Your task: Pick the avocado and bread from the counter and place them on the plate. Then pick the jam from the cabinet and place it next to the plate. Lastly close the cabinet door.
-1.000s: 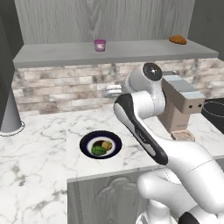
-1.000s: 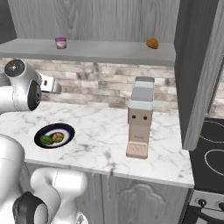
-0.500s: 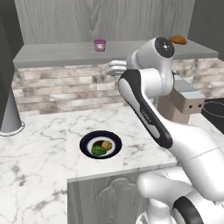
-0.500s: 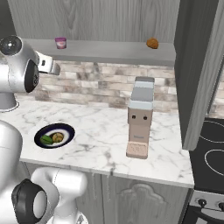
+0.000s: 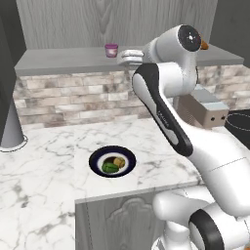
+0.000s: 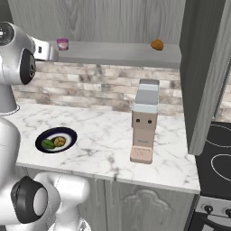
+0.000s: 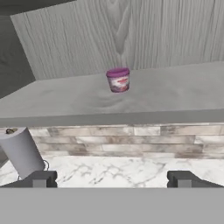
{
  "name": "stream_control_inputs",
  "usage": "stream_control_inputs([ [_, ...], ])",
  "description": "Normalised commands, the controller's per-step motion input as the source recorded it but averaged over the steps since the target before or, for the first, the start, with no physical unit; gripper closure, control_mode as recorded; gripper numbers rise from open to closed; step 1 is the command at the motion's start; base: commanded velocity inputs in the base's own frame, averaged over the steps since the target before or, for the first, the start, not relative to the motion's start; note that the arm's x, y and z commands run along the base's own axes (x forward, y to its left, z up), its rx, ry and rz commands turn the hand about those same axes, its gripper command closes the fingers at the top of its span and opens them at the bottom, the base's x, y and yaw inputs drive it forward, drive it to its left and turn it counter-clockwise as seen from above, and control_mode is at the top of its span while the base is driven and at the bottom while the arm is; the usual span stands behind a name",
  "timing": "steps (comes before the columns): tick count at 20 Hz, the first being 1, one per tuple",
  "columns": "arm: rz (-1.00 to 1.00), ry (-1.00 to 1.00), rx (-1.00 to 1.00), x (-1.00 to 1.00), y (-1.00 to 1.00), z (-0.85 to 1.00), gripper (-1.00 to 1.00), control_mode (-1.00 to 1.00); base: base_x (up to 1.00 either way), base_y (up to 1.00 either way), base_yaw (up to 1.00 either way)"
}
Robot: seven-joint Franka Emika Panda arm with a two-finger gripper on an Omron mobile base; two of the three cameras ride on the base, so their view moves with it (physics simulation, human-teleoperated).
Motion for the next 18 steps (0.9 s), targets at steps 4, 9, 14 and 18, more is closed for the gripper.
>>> stream_control_inputs([
  [4, 0.02, -0.06, 0.0, 0.17, -0.04, 0.13, -1.0, -1.0, 0.0, 0.0, 0.0],
  [9, 0.0, 0.0, 0.0, 0.32, -0.17, 0.0, -1.0, -1.0, 0.0, 0.0, 0.0],
  [14, 0.0, 0.01, 0.0, 0.42, -0.1, 0.0, -1.0, -1.0, 0.0, 0.0, 0.0],
  [18, 0.0, 0.06, -0.02, 0.44, 0.0, 0.0, -1.0, -1.0, 0.0, 0.0, 0.0],
])
